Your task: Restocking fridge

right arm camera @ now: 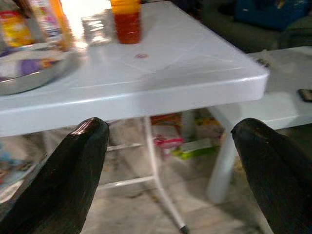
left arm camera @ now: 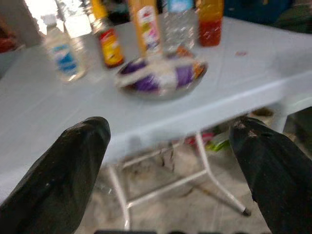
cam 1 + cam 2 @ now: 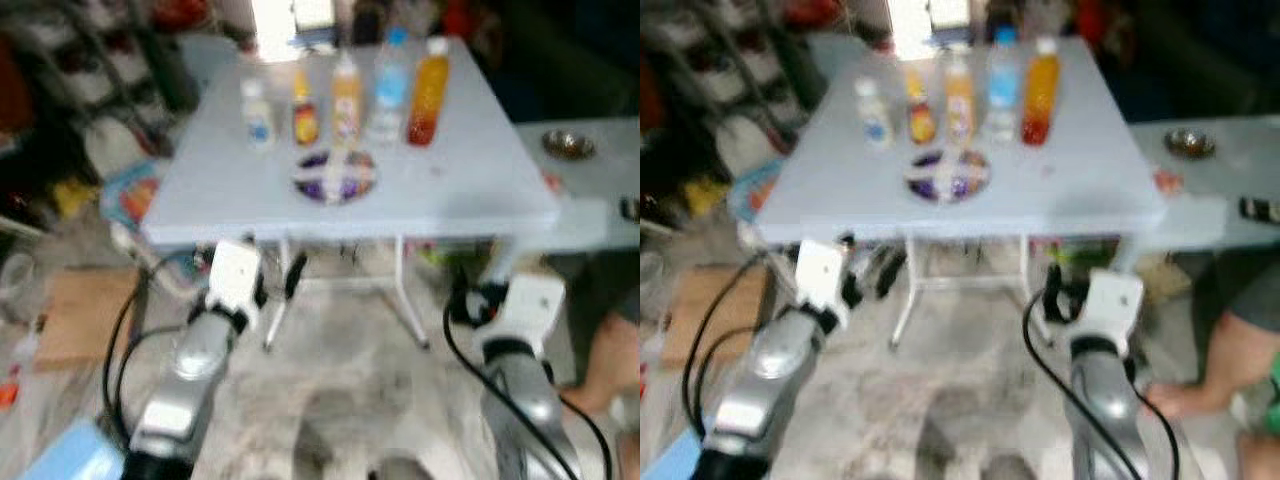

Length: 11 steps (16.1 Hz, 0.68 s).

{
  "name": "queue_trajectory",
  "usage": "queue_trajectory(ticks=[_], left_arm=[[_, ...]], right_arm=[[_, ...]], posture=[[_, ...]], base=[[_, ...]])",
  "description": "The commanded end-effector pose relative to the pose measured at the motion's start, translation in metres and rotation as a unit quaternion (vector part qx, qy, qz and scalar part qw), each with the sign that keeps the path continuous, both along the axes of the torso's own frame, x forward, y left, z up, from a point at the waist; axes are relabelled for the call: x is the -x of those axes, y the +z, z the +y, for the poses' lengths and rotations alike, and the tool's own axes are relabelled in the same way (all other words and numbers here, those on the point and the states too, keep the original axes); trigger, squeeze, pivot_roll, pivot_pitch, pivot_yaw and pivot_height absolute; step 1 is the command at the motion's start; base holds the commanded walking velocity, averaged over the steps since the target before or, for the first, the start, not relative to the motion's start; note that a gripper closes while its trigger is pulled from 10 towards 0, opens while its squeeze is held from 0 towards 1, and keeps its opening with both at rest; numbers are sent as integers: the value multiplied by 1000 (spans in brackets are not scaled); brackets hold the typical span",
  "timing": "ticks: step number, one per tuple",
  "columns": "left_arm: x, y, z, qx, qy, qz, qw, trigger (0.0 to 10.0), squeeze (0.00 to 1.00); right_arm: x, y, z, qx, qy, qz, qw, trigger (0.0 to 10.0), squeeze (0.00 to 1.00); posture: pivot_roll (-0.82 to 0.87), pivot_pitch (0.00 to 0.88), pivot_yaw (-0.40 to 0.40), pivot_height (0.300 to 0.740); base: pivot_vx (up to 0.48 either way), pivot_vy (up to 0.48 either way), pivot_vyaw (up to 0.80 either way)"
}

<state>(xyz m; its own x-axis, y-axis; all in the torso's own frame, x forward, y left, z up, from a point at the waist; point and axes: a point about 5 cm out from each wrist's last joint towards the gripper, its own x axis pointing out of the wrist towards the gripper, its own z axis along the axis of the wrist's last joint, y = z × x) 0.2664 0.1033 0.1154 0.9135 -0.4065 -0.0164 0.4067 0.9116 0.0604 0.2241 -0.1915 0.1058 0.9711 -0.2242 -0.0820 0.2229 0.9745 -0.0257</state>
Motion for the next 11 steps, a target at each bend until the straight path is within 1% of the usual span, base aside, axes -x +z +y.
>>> queue_trajectory(ticks=[1,3,6,7,8,10,11], left_arm=[[1,-3,3,-6,7,8,1000,10000,0],[-1,-3,4,-5,12,9,1000,10000,0],[-2,-4,10,-10,36,9,999,10000,0],[-2,-4,15,0,54,6,999,10000,0],[-1,-2,28,-12,100,-11,995,10000,0],[4,-6,45,-16,142,2,990,10000,0],[5,-6,49,-15,152,6,988,10000,0]], right_arm=[[-3,3,4,1,9,-6,1000,10000,0],[-3,3,3,-5,5,-8,1000,10000,0],[-4,3,4,-1,11,-8,1000,10000,0],[-4,3,5,8,18,-11,1000,10000,0],[-4,3,7,14,26,-17,999,10000,0],[-13,3,12,13,53,-21,998,10000,0],[-16,3,14,11,60,-20,998,10000,0]], posture=[[-118,0,94,740],[-116,0,95,740],[-113,0,92,740],[-109,0,88,740],[-98,0,75,740],[-34,0,17,740],[-18,0,0,740]], base=[[390,277,788],[369,308,781],[320,358,0],[292,379,0],[0,0,0],[0,0,0],[0,0,0]])
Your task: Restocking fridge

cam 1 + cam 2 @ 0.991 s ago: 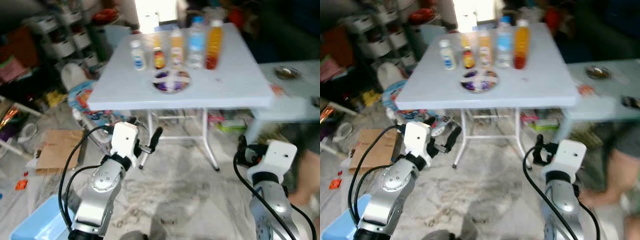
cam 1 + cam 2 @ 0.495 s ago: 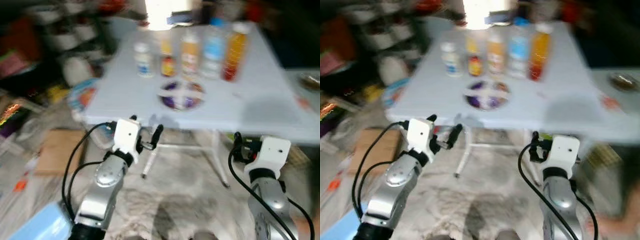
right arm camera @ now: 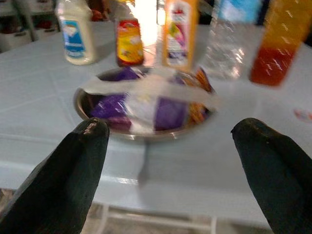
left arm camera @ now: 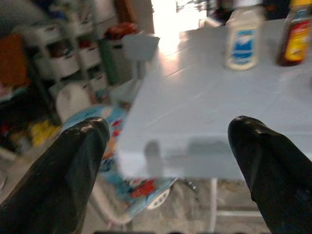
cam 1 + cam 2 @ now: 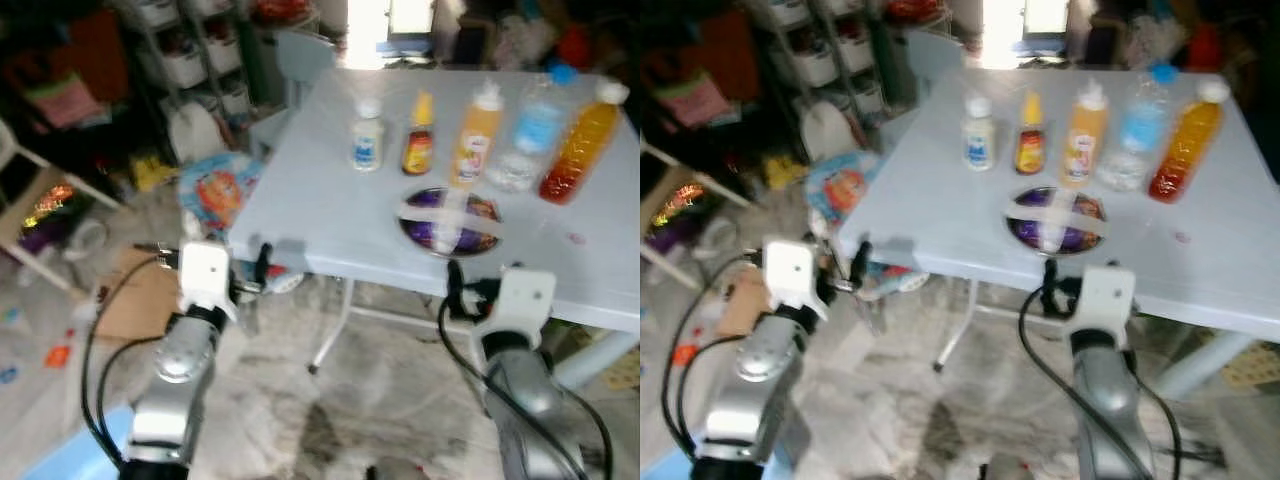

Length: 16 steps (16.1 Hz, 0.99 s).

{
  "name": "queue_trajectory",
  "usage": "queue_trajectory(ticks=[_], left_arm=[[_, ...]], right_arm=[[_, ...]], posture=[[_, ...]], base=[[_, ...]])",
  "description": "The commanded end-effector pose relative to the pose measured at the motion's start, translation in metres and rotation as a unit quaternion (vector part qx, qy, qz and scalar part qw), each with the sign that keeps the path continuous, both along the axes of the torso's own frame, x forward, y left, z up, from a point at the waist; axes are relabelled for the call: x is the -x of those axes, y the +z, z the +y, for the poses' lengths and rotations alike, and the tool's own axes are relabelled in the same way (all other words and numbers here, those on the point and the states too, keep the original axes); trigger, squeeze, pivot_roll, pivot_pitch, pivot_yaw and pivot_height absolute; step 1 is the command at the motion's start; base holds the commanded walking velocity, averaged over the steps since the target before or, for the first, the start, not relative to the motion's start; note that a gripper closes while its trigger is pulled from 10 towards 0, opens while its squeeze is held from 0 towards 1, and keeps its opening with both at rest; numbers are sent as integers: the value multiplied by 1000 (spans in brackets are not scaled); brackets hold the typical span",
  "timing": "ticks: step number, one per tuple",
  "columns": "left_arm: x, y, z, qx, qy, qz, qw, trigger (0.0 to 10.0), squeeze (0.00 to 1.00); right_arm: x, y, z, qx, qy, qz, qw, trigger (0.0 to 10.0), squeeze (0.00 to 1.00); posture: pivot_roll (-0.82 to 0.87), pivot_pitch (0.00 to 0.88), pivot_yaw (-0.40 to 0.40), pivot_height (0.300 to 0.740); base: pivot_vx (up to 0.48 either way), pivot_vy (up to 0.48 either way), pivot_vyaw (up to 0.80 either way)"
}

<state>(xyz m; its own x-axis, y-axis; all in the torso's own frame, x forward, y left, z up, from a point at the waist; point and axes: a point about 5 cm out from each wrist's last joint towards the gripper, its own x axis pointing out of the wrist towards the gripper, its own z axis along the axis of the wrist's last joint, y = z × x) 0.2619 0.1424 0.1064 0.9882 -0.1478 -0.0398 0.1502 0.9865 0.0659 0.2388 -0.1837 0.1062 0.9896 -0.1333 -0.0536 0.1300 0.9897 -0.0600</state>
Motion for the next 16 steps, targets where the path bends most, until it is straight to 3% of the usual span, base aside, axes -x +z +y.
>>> queue_trajectory(ticks=[1,3,6,11,14,16], left_arm=[[4,1,17,-5,37,4,999,10000,0],[16,-3,28,-2,72,17,997,10000,0],[26,-5,27,3,78,17,997,10000,0],[15,3,3,9,-40,10,999,10000,0],[11,2,-4,6,-71,13,997,10000,0],[11,4,-9,14,-89,9,996,10000,0]], right_arm=[[-8,2,10,-11,26,-6,1000,10000,0],[-23,3,25,-15,69,-10,997,10000,0],[-33,5,30,-12,82,-14,996,10000,0],[-16,-1,4,-20,-21,-9,1000,10000,0],[-9,0,-1,-26,-36,-12,999,10000,0],[-8,1,0,-22,-34,-13,999,10000,0]], posture=[[17,0,-34,740],[78,0,-91,740],[105,0,-107,740],[-4,0,10,740],[-39,0,32,740],[-38,0,28,740]], base=[[0,0,0],[0,0,0],[0,0,0],[0,0,-358],[0,0,-783],[129,0,0]])
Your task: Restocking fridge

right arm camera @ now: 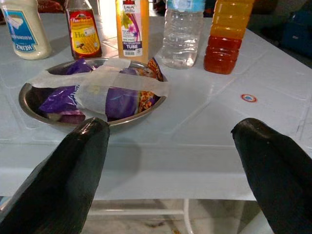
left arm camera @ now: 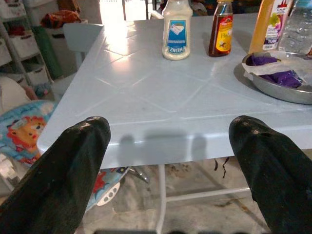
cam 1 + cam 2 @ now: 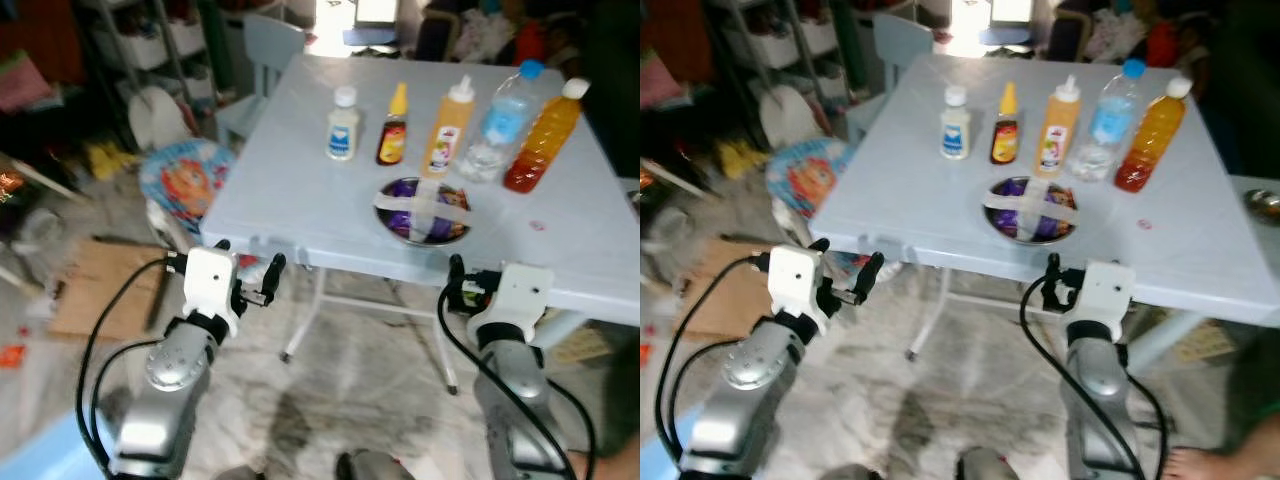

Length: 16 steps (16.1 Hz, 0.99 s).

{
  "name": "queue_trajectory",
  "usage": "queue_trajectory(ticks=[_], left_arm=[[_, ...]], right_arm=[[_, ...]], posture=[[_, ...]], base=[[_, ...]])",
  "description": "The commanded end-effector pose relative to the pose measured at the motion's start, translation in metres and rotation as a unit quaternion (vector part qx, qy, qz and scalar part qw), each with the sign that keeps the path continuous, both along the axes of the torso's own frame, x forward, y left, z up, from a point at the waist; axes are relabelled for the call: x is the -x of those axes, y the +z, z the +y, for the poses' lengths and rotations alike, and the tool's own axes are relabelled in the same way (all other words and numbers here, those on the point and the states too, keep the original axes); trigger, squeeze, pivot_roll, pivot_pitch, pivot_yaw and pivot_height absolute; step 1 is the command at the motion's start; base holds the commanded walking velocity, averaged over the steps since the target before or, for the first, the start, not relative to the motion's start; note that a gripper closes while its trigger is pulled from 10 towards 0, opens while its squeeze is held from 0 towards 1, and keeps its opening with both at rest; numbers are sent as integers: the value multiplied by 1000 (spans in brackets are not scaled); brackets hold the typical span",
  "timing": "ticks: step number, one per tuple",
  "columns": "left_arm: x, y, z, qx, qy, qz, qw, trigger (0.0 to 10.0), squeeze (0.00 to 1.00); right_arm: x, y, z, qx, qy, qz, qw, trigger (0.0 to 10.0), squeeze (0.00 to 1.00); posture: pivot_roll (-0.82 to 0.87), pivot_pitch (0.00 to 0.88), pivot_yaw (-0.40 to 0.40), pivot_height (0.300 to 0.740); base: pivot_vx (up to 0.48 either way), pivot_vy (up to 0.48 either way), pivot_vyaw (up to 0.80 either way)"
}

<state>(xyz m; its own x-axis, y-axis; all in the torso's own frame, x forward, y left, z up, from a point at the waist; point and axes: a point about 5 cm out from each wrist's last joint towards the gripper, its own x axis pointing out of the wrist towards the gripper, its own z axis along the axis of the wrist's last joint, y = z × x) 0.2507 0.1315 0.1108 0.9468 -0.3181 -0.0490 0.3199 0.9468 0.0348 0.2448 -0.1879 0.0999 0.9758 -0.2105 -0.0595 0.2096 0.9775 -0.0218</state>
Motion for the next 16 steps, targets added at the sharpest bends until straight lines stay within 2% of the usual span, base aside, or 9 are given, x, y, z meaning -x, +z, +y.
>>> queue_trajectory(ticks=[1,4,6,8,12,16], left_arm=[[1,0,1,-1,-4,0,1000,10000,0],[2,1,1,-1,-12,-3,1000,10000,0],[2,1,1,-1,-14,-3,1000,10000,0],[2,0,0,0,-17,0,1000,10000,0],[-1,1,-4,-1,-24,-2,1000,10000,0],[-2,2,1,-1,-2,-4,1000,10000,0]], right_arm=[[-3,7,5,-3,9,-13,1000,10000,0],[-7,8,8,-5,14,-10,1000,10000,0],[-8,8,7,-5,15,-11,1000,10000,0],[-7,9,6,-6,14,-12,1000,10000,0],[-8,9,2,-5,11,-9,1000,10000,0],[-16,12,4,-6,20,-11,1000,10000,0]], posture=[[-34,0,25,740],[-24,0,21,740],[-26,0,23,740],[-35,0,26,740],[-39,0,26,740],[-29,0,23,740]], base=[[289,0,0],[371,0,0],[418,0,-800],[264,0,-234],[0,0,0],[0,0,0]])
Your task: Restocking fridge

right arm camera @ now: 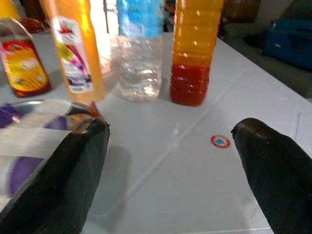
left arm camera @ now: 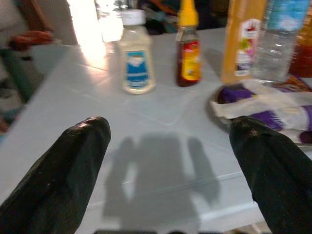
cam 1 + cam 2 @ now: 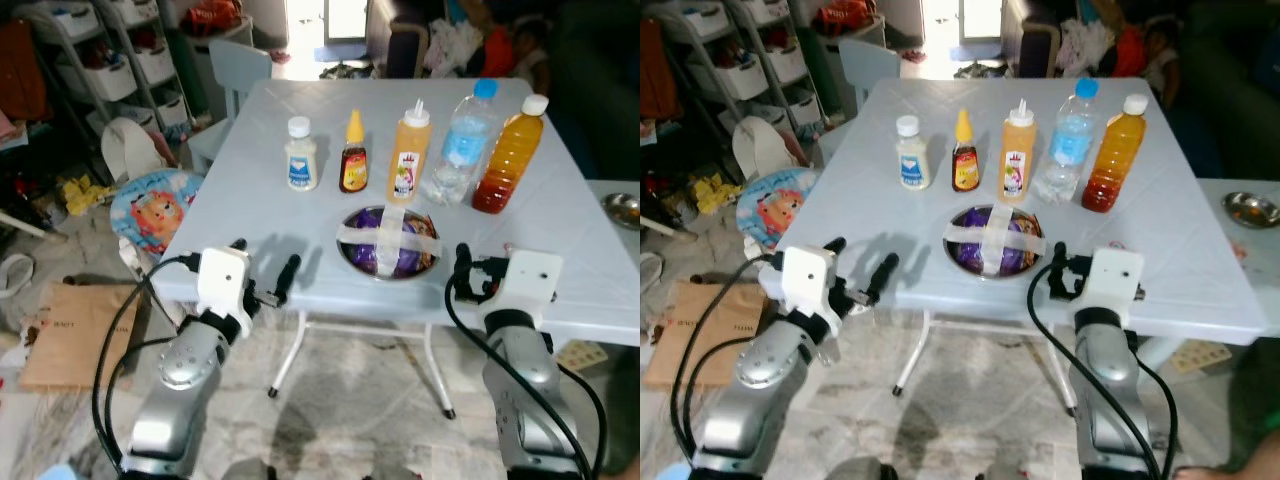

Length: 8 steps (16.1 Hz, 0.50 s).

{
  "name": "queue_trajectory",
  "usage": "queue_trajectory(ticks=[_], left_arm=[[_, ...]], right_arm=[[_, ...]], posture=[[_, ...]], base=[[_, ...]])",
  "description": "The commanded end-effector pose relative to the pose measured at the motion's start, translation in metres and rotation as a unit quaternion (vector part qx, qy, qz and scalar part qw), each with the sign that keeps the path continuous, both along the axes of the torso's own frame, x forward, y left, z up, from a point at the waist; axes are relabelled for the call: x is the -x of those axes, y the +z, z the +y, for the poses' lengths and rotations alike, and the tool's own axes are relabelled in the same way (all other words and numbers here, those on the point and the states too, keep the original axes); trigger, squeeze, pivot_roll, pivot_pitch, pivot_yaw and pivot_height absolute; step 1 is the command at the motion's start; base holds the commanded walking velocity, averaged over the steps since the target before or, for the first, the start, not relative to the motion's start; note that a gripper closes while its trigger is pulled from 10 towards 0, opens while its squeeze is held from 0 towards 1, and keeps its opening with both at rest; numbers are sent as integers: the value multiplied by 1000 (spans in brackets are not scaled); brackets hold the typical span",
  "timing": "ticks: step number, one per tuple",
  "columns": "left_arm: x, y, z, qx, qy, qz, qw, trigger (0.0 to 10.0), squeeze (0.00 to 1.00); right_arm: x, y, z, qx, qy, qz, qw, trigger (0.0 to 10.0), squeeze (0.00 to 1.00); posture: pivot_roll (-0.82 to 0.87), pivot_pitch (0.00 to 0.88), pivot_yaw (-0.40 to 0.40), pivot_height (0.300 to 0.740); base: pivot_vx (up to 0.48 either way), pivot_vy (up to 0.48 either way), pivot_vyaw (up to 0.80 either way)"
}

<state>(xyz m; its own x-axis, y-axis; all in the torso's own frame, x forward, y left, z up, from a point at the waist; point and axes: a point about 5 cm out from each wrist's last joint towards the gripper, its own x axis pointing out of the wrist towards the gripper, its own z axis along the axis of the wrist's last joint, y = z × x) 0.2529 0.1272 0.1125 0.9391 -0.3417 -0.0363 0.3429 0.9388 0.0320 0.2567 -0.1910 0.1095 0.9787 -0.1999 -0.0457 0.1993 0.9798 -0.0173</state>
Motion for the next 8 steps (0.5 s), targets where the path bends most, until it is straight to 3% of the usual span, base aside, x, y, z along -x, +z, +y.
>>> queue_trajectory(ticks=[1,6,8], left_arm=[[0,0,6,-4,14,3,1000,10000,0],[-19,-3,22,-38,147,3,988,10000,0],[-21,-3,31,-32,174,4,984,10000,0]], right_arm=[[-4,2,8,-6,16,-3,1000,10000,0],[-5,-1,13,-9,25,8,1000,10000,0],[-3,0,16,-8,31,4,999,10000,0]], posture=[[-29,0,24,740],[-33,0,30,740],[-35,0,34,740]], base=[[0,0,0],[0,0,0],[0,0,0]])
